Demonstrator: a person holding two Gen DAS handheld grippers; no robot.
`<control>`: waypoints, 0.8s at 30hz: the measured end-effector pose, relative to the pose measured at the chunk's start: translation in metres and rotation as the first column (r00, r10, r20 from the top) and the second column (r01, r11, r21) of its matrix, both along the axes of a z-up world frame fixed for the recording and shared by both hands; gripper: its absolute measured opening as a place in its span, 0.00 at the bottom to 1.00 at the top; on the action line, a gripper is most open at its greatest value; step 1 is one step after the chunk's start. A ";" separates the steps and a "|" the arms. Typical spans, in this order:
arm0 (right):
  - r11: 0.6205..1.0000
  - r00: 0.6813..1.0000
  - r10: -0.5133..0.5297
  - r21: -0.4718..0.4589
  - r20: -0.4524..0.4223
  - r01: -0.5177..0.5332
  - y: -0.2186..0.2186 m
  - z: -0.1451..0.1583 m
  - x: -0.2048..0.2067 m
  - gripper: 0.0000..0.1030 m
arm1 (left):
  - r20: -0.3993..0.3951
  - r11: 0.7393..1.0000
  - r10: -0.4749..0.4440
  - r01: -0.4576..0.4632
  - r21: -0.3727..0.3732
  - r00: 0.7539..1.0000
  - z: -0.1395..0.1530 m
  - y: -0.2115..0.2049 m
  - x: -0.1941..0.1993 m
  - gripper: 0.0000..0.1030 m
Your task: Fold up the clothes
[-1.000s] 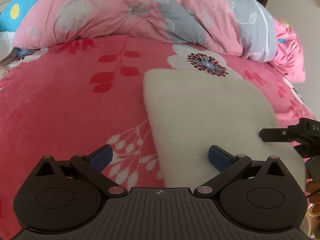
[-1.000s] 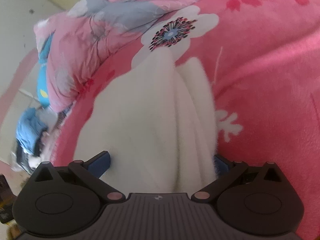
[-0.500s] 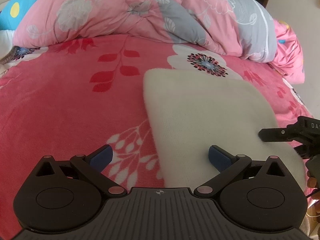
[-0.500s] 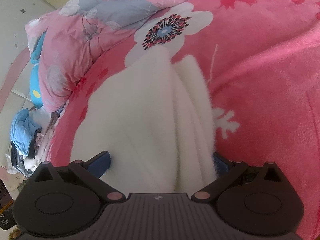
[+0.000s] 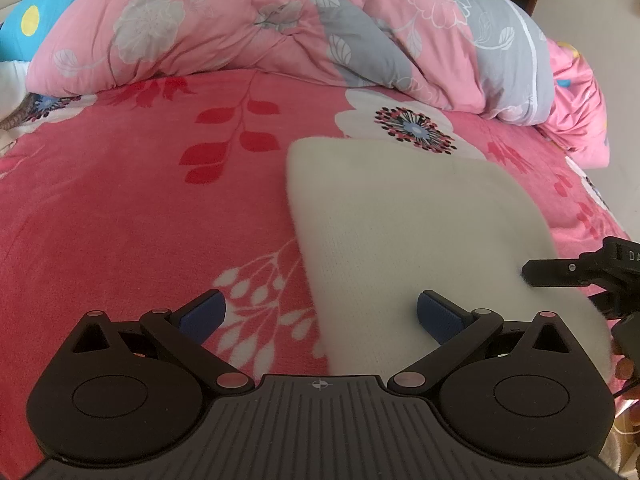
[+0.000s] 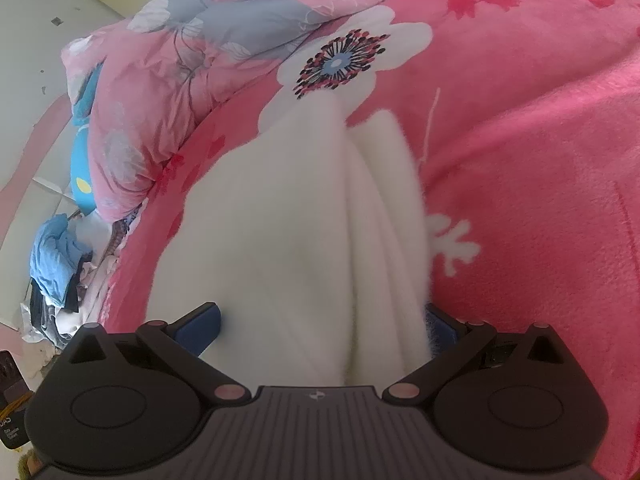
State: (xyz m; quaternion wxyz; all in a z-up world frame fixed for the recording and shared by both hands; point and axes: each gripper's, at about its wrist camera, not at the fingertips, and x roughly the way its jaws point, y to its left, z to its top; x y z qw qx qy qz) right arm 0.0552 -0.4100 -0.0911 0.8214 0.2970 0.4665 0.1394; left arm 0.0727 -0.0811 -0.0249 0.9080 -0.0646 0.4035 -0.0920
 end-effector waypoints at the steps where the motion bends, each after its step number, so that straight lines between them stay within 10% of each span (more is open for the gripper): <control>1: 1.000 1.000 -0.001 0.007 0.002 0.000 -0.001 -0.001 0.000 1.00 | -0.001 1.000 0.000 0.000 0.000 1.000 0.000 0.000 0.000 1.00; 24: 0.997 0.999 0.034 0.066 0.023 -0.035 -0.010 -0.006 -0.002 1.00 | -0.014 1.000 0.002 -0.002 -0.015 1.000 0.000 0.001 0.003 1.00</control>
